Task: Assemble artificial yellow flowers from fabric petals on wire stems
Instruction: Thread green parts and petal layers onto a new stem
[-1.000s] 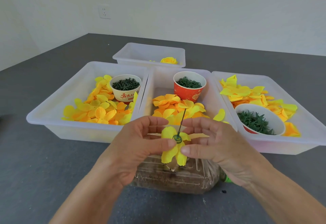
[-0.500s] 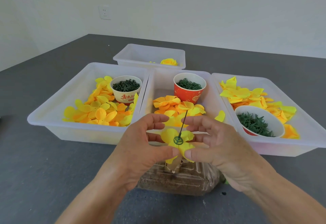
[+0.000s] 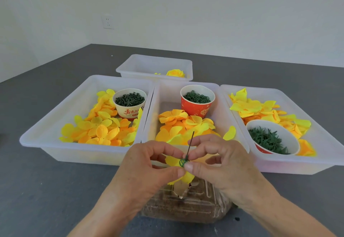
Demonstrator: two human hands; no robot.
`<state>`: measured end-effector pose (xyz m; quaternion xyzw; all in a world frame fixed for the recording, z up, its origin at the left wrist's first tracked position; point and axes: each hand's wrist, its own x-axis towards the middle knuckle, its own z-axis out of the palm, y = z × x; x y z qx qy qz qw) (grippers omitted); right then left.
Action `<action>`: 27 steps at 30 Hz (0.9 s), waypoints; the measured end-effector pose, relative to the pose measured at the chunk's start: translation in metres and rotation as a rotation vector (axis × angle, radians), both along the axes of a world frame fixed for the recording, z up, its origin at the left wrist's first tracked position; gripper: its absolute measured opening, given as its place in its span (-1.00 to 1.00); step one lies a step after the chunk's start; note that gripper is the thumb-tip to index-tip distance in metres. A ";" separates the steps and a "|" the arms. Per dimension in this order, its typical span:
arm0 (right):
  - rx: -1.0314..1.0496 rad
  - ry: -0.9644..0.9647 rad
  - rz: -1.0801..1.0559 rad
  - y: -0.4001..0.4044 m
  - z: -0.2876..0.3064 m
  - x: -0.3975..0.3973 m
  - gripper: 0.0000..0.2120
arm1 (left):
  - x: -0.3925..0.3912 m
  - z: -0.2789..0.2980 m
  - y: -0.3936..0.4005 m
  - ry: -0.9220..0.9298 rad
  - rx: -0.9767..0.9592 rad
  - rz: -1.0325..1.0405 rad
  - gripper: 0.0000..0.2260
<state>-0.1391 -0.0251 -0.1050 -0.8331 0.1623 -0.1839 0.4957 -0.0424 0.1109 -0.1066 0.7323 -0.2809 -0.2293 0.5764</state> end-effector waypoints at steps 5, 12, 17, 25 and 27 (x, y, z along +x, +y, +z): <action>0.097 0.104 0.224 -0.024 0.022 -0.002 -0.81 | 0.006 0.008 0.003 0.047 0.011 -0.118 -0.72; -0.205 0.029 -0.124 -0.091 0.022 0.059 -0.88 | 0.034 0.009 -0.014 0.105 -0.140 0.062 -0.83; -0.510 0.335 -0.030 -0.107 -0.002 0.111 -0.77 | 0.043 0.002 -0.038 -0.003 -0.123 0.160 -0.80; -0.058 0.148 0.078 -0.107 0.004 0.098 -0.88 | 0.056 0.000 -0.049 -0.114 -0.017 -0.025 -0.76; 0.028 0.138 0.225 -0.114 0.013 0.080 -0.73 | 0.060 0.000 -0.046 -0.160 0.071 -0.151 -0.68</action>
